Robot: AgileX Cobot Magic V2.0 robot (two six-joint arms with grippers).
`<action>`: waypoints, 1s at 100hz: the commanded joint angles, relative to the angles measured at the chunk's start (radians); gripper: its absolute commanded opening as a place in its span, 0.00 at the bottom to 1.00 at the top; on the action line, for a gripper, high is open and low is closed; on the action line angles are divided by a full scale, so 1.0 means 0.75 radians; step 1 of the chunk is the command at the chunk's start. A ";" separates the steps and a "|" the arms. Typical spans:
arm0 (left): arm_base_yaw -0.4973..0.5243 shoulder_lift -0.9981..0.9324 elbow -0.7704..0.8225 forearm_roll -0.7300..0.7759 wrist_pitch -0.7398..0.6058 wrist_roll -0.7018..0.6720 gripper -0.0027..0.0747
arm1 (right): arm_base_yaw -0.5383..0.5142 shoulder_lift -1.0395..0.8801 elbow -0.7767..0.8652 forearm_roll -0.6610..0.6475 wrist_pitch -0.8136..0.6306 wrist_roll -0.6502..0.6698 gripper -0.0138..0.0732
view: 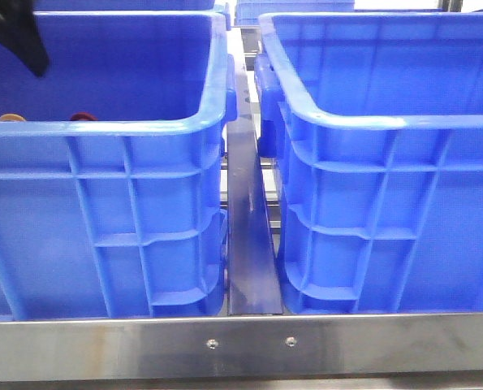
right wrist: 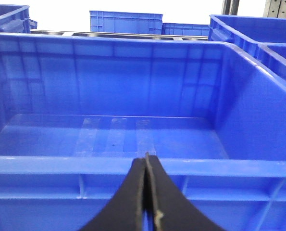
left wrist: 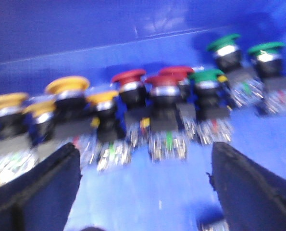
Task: Pick red and yellow buttons and place in box
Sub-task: 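Grasp a red-capped push button with the left gripper and lift it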
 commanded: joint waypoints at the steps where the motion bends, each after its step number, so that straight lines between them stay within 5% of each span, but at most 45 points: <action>1: -0.028 0.036 -0.100 -0.013 -0.061 -0.024 0.71 | -0.002 -0.035 -0.026 -0.015 -0.102 -0.002 0.08; 48: -0.090 0.277 -0.174 -0.013 -0.072 -0.051 0.70 | -0.002 -0.035 -0.026 -0.015 -0.102 -0.002 0.08; 68: -0.090 0.294 -0.174 -0.013 -0.045 -0.051 0.48 | -0.002 -0.035 -0.026 -0.015 -0.102 -0.002 0.08; 89: -0.090 0.246 -0.174 -0.013 -0.043 -0.051 0.01 | -0.002 -0.035 -0.026 -0.015 -0.102 -0.002 0.08; 100: -0.095 0.179 -0.174 -0.013 -0.030 -0.051 0.01 | -0.002 -0.035 -0.026 -0.015 -0.102 -0.002 0.08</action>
